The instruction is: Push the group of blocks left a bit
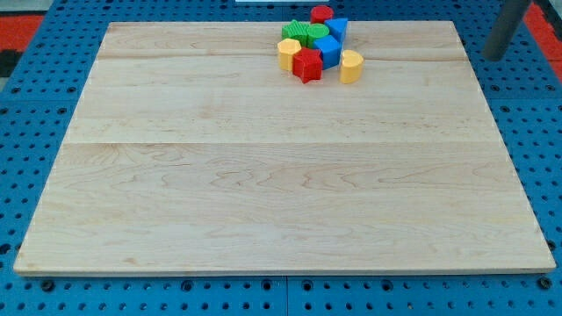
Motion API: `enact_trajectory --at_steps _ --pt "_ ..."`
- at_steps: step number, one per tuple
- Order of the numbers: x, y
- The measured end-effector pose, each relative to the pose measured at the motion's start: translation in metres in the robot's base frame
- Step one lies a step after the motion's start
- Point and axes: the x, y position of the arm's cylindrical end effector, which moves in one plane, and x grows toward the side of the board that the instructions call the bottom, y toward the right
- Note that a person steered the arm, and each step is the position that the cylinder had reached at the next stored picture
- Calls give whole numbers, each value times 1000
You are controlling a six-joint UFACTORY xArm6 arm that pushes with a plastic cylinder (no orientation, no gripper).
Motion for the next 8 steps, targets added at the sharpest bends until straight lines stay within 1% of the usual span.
enact_trajectory --at_steps 4,5,6,7,8 --pt "-2 14" --pt "-12 14" --pt "-64 8" --pt "-85 -8" --pt "-84 -28"
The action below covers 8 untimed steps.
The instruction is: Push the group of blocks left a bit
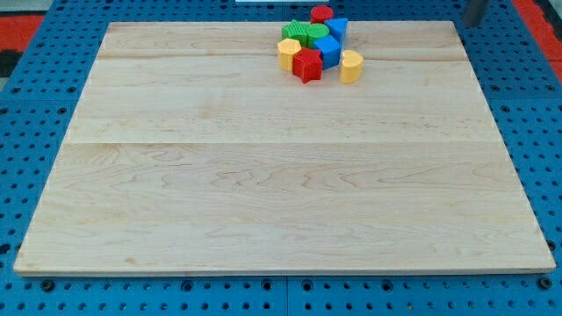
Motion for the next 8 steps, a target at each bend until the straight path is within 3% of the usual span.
enact_trajectory --at_steps 2,3,8 --pt "0 -33" --pt "0 -103" --pt "1 -239"
